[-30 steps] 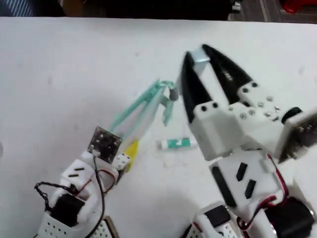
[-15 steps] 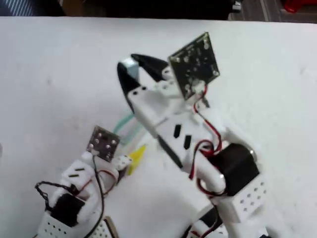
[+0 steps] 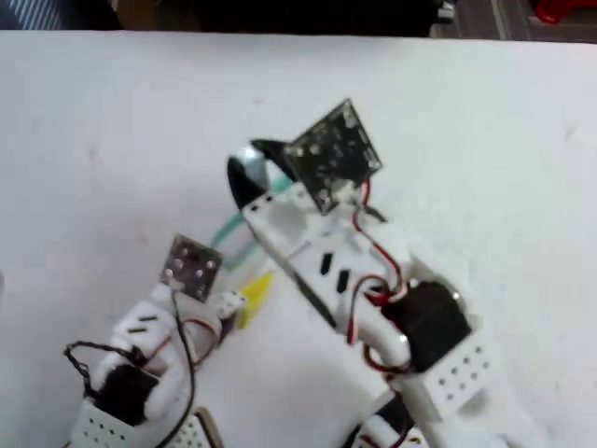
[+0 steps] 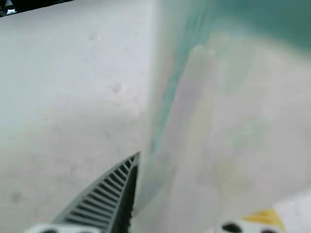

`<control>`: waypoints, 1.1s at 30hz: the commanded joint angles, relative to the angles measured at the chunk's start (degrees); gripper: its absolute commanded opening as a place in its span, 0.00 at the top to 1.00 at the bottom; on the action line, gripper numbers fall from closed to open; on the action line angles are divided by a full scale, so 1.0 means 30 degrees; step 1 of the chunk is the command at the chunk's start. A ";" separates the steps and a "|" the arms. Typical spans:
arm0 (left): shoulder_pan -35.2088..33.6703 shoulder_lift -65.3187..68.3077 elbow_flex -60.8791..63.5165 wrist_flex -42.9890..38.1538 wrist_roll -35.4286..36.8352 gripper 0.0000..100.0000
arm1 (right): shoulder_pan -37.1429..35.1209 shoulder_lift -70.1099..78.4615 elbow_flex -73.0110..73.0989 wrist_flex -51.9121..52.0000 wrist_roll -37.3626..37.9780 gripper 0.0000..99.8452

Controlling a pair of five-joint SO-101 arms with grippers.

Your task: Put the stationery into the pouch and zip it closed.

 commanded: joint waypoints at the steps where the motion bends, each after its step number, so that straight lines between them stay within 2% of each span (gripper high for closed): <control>1: -0.0132 0.0073 -0.0381 0.0059 0.0264 0.75 | -0.0103 -0.0278 0.0703 -0.1802 0.0410 0.98; 8: -0.0132 0.0073 -0.0381 0.0059 0.0264 0.75 | -0.0103 -0.0278 0.2374 -0.3179 0.0410 0.98; 14: -0.0132 0.0073 -0.0381 0.0029 0.0293 0.75 | -0.0132 -0.0718 0.3487 -0.2857 0.0410 0.98; 26: -0.0161 0.0073 -0.0381 0.0029 0.0293 0.75 | -0.0132 -0.6403 0.7209 -0.2505 0.0440 0.98; 28: -0.0161 0.0073 -0.0381 0.0029 0.0293 0.75 | -0.0132 -0.6960 0.8703 -0.3853 0.0440 0.98; 33: -0.0161 0.0073 -0.0381 0.0029 0.0293 0.75 | -0.0044 -0.7077 1.2337 -1.0652 0.0469 0.98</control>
